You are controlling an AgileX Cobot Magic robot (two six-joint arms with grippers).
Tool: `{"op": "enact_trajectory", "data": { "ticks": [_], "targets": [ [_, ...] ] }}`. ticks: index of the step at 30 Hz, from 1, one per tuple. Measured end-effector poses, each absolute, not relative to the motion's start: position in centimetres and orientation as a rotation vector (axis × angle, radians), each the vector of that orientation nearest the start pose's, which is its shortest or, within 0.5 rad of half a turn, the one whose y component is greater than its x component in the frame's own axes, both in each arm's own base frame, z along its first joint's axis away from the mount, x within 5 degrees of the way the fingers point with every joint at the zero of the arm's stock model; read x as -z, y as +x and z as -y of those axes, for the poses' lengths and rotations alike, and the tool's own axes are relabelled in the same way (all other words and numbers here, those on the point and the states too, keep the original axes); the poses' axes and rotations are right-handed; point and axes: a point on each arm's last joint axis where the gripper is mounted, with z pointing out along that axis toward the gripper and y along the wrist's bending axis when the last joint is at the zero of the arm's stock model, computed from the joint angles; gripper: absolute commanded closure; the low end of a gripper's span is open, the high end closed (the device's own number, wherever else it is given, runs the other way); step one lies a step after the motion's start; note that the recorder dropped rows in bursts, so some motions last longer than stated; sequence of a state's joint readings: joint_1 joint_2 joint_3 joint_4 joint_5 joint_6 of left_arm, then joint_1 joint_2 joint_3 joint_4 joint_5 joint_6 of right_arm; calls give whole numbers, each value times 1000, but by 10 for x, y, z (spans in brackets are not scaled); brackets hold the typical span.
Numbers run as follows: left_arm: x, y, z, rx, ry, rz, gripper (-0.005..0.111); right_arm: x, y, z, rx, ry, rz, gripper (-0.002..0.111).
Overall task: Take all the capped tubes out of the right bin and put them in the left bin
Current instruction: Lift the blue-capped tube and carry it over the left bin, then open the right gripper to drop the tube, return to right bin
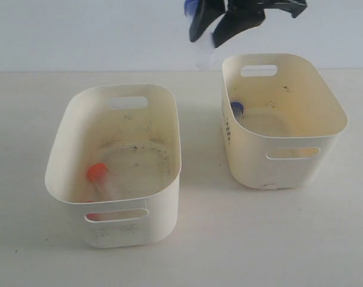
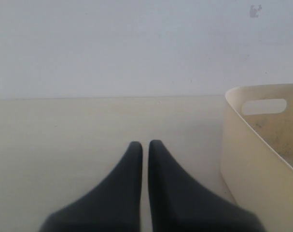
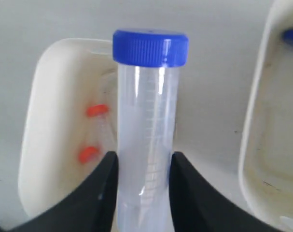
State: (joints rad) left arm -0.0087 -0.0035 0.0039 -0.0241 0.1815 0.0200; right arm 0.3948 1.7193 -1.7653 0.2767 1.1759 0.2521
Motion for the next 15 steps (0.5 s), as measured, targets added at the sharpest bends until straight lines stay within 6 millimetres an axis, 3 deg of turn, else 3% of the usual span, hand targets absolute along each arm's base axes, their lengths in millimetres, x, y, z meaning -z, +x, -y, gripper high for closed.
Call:
{"op": "enact_trajectory", "data": {
  "ticks": [6, 10, 15],
  "targets": [
    [-196, 56, 1, 13, 7, -1665, 103, -364, 314, -214, -701, -287, -2606, 108],
    [-196, 56, 1, 13, 7, -1665, 103, -338, 300, -245, -734, -353, -2594, 108],
    [-196, 56, 1, 13, 7, -1665, 103, -297, 304, -264, -724, -322, -2682, 103]
  ]
}}
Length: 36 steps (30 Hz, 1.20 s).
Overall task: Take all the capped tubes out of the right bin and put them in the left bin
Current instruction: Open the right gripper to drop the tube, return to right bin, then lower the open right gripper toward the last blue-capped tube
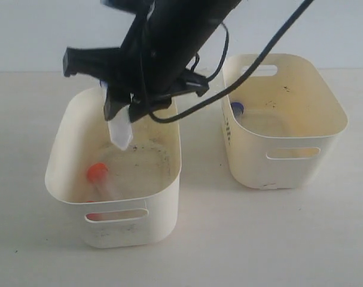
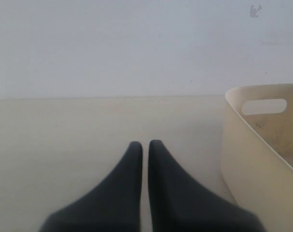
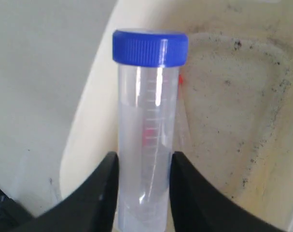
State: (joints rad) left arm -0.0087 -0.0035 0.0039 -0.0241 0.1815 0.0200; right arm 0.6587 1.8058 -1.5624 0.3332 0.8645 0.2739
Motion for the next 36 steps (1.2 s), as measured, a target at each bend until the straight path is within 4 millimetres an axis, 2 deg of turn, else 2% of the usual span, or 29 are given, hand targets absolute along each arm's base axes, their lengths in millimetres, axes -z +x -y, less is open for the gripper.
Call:
{"op": "enact_trajectory", "data": {
  "ticks": [2, 6, 8, 11, 18, 21, 25, 29, 32, 36],
  "targets": [
    [-196, 56, 1, 13, 7, -1665, 103, -279, 310, -269, -708, -303, -2732, 90],
    [-196, 56, 1, 13, 7, -1665, 103, -256, 315, -275, -706, -282, -2796, 59],
    [-196, 56, 1, 13, 7, -1665, 103, -250, 316, -277, -719, -284, -2800, 51],
    [-196, 56, 1, 13, 7, -1665, 103, -250, 318, -280, -750, -305, -2770, 58],
    [-196, 56, 1, 13, 7, -1665, 103, -253, 317, -284, -836, -336, -2742, 96],
    [-196, 56, 1, 13, 7, -1665, 103, -261, 324, -273, -842, -308, -2722, 108],
    [-196, 56, 1, 13, 7, -1665, 103, -286, 345, -228, -826, -190, -2643, 108],
    [-196, 56, 1, 13, 7, -1665, 103, -312, 360, -178, -742, -163, -2548, 108],
    [-196, 56, 1, 13, 7, -1665, 103, -316, 367, -150, -631, -158, -2537, 108],
    [-196, 56, 1, 13, 7, -1665, 103, -310, 375, -123, -555, -122, -2576, 108]
  ]
}}
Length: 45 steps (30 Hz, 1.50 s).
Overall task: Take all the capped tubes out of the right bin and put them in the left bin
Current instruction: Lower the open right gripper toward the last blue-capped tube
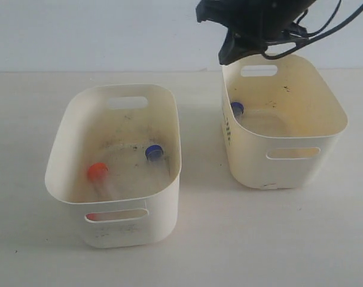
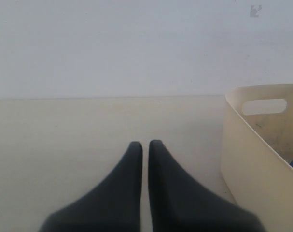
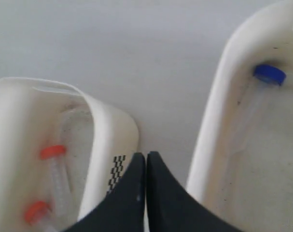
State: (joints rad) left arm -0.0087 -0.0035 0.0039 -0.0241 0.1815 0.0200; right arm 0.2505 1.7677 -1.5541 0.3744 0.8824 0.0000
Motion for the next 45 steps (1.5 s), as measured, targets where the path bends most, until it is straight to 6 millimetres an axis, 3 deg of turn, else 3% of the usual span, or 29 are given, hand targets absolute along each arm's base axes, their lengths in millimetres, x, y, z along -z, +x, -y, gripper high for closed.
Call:
{"op": "enact_trajectory", "data": {
  "ticks": [10, 25, 40, 42, 45],
  "targets": [
    [-196, 56, 1, 13, 7, -1665, 103, -270, 400, -73, -636, 53, -2702, 108],
    [-196, 56, 1, 13, 7, -1665, 103, -200, 421, -65, -701, 112, -2852, 108],
    [-196, 56, 1, 13, 7, -1665, 103, -190, 431, -52, -733, 206, -2793, 108],
    [-196, 56, 1, 13, 7, -1665, 103, -184, 432, -52, -738, 218, -2801, 101],
    [-196, 56, 1, 13, 7, -1665, 103, -169, 434, -52, -740, 233, -2836, 75]
  ]
}}
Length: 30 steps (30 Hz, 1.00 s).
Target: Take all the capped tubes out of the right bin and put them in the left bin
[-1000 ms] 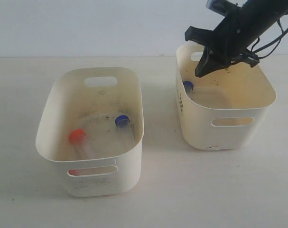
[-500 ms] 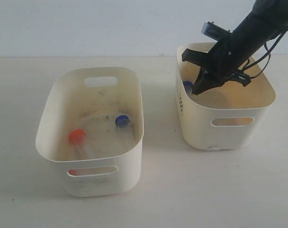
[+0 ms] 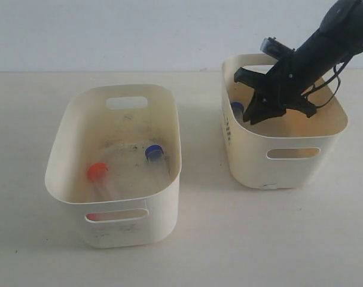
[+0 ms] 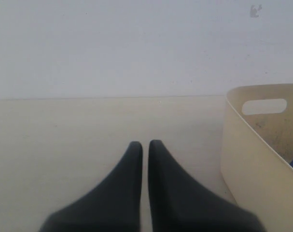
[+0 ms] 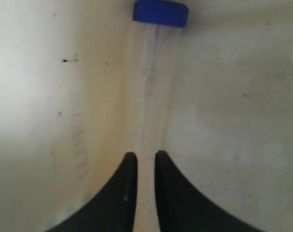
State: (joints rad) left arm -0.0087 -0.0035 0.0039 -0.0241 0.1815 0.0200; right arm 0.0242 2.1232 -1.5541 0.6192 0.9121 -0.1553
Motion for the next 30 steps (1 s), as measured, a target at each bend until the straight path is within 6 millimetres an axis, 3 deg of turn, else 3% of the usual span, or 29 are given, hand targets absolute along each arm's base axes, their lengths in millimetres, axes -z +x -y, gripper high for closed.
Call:
{"op": "enact_trajectory", "data": {
  "ticks": [1, 2, 12, 13, 15, 21, 30],
  "targets": [
    [-196, 56, 1, 13, 7, -1665, 103, -167, 435, -52, -740, 235, -2839, 65],
    [-196, 56, 1, 13, 7, -1665, 103, -163, 436, -52, -735, 242, -2838, 62],
    [-196, 56, 1, 13, 7, -1665, 103, -150, 442, -50, -709, 284, -2817, 61],
    [-196, 56, 1, 13, 7, -1665, 103, -149, 443, -50, -705, 291, -2807, 57],
    [-196, 56, 1, 13, 7, -1665, 103, -147, 445, -53, -696, 289, -2795, 39],
    [-196, 56, 1, 13, 7, -1665, 103, -133, 446, -80, -667, 237, -2793, 48],
    [-196, 56, 1, 13, 7, -1665, 103, -129, 446, -77, -602, 249, -2809, 48]
  ]
}}
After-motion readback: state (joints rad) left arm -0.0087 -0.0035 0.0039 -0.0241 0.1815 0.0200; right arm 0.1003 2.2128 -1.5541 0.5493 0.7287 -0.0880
